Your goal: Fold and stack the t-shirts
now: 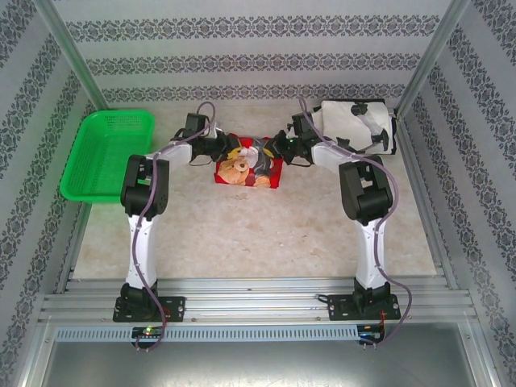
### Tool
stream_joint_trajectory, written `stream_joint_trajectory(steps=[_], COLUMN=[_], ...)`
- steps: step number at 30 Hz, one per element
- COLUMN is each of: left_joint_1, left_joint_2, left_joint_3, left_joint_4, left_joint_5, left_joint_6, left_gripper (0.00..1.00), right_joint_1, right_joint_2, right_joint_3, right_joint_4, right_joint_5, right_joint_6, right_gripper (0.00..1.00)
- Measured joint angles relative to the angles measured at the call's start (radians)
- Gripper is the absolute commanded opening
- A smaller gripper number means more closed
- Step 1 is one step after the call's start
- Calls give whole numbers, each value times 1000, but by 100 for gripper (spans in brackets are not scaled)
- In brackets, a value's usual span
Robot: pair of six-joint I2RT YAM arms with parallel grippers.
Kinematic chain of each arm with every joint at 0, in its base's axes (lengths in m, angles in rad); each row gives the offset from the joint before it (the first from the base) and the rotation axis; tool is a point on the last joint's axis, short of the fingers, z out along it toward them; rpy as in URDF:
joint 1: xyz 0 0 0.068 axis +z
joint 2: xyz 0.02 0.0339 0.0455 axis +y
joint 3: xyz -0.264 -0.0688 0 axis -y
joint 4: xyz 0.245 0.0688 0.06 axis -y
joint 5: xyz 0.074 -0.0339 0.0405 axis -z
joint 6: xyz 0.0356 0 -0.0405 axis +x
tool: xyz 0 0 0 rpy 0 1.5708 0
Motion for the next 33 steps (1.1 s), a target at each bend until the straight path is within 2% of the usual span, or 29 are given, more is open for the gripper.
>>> stream_joint_trajectory(steps=[5, 7, 8, 12, 19, 22, 26, 30, 33], left_joint_1=[0, 0, 0, 2, 11, 27, 54, 61, 45], left_joint_2=[114, 145, 159, 188, 185, 154, 75, -10, -22], left_joint_3=[126, 175, 199, 230, 224, 190, 145, 163, 246], left_joint_4=[42, 69, 91, 180, 260, 260, 245, 140, 11], left_joint_5=[-11, -16, -17, -16, -12, -14, -25, -61, -98], left_joint_6=[-41, -62, -80, -154, -225, -229, -207, -100, 15], left_gripper=[28, 35, 39, 44, 54, 58, 63, 64, 64], right_joint_1=[-35, -50, -56, -75, -88, -88, -87, -80, -73], right_joint_2=[98, 139, 159, 208, 194, 130, -11, -121, -132], right_joint_3=[56, 87, 103, 144, 144, 145, 190, 243, 245], right_joint_4=[44, 62, 72, 150, 191, 64, -219, -426, -509], right_joint_5=[-2, -3, -4, -19, -31, -22, 52, 160, 225], right_joint_6=[26, 44, 55, 109, 126, 49, -127, -277, -346], right_gripper=[11, 18, 25, 36, 44, 54, 63, 69, 72])
